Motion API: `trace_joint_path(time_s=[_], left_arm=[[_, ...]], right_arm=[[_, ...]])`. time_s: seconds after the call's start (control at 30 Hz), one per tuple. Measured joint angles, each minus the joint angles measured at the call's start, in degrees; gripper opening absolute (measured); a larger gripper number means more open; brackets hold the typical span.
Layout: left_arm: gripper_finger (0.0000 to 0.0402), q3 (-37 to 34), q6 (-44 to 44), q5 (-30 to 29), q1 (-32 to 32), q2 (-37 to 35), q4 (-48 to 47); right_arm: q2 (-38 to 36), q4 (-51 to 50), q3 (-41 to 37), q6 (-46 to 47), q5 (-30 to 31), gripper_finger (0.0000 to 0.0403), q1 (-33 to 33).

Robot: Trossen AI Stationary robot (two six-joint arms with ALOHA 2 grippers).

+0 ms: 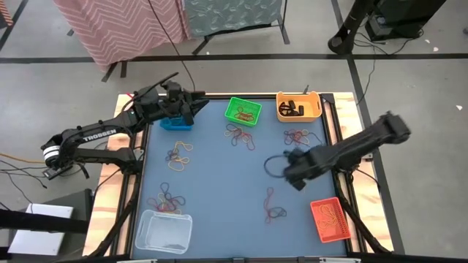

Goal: Sort rubber bands into baskets
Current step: Put the yellow rubber band into the orange bin

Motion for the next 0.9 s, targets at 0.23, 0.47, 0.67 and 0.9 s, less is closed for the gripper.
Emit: trace_joint_path(time_s=[0.23, 0.47, 0.67, 0.9], left_arm=[[0.0253, 0.0, 0.0, 0.0, 0.0, 0.0, -0.1], [0.0253, 0.0, 0.4, 0.0, 0.0, 0.0, -0.1], [0.0253, 0.0, 1.5, 0.0, 0.0, 0.0, -0.3], [0.0253, 0.0, 2.5, 0.0, 0.0, 0.0, -0.3]], right_arm=[[-16.6, 3.2, 0.0, 7.6, -2.6, 0.0002, 4.4], [-21.4, 13.4, 0.1, 14.2, -17.1, 0.0002, 16.1], [-19.0, 13.9, 0.1, 22.1, -25.6, 0.0002, 25.5], [-15.4, 14.7, -3.0, 26.6, -26.5, 0.0002, 30.1]])
